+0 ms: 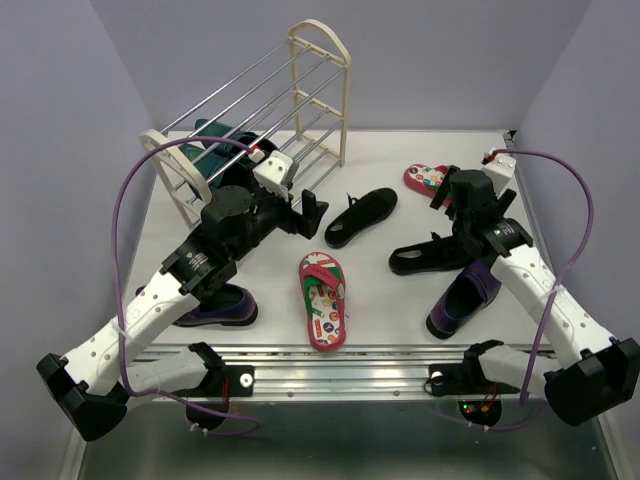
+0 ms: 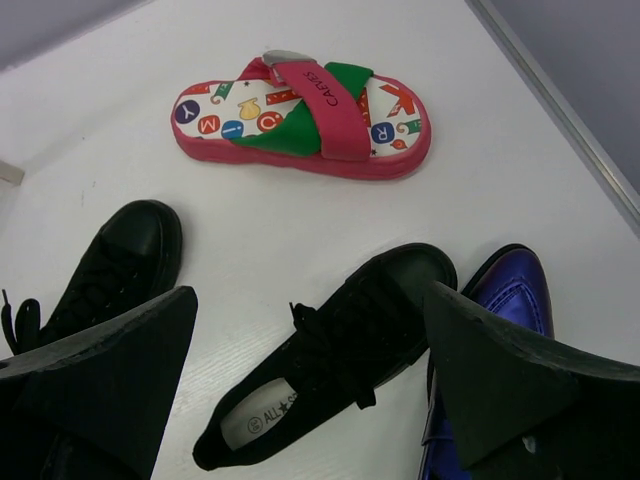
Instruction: Place and organize the shoes onto the shoe shelf
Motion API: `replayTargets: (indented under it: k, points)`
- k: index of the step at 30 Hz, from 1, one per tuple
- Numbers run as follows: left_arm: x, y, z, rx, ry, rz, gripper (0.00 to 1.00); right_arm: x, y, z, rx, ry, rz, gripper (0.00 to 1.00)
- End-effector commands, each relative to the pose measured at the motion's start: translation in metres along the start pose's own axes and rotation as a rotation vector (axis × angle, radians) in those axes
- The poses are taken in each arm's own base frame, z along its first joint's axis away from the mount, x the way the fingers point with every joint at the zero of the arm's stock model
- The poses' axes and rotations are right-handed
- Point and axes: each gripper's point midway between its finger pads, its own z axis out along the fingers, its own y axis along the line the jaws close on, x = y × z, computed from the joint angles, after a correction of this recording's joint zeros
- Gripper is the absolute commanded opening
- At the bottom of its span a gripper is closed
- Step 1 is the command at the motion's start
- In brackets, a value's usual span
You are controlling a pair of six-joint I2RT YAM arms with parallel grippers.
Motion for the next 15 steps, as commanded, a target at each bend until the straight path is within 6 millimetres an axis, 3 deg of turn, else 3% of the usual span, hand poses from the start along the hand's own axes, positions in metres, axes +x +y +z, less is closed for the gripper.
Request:
replayTargets:
  k: [1,7,15]
  points:
    - [-0.034,-0.012,-0.004,0.06,-0.086,0.009,0.99,-0.018,-0.008,-0.006,0.019,-0.077,0.064,1.0]
    - [-0.04,-0.016,-0.001,0.081,-0.092,0.011,0.98,-0.012,-0.015,-0.008,0.028,-0.079,0.075,1.0]
    - [-0.033,-0.019,0.009,0.093,-0.065,0.009,0.98,-0.005,-0.016,-0.005,0.037,-0.067,0.076,1.0]
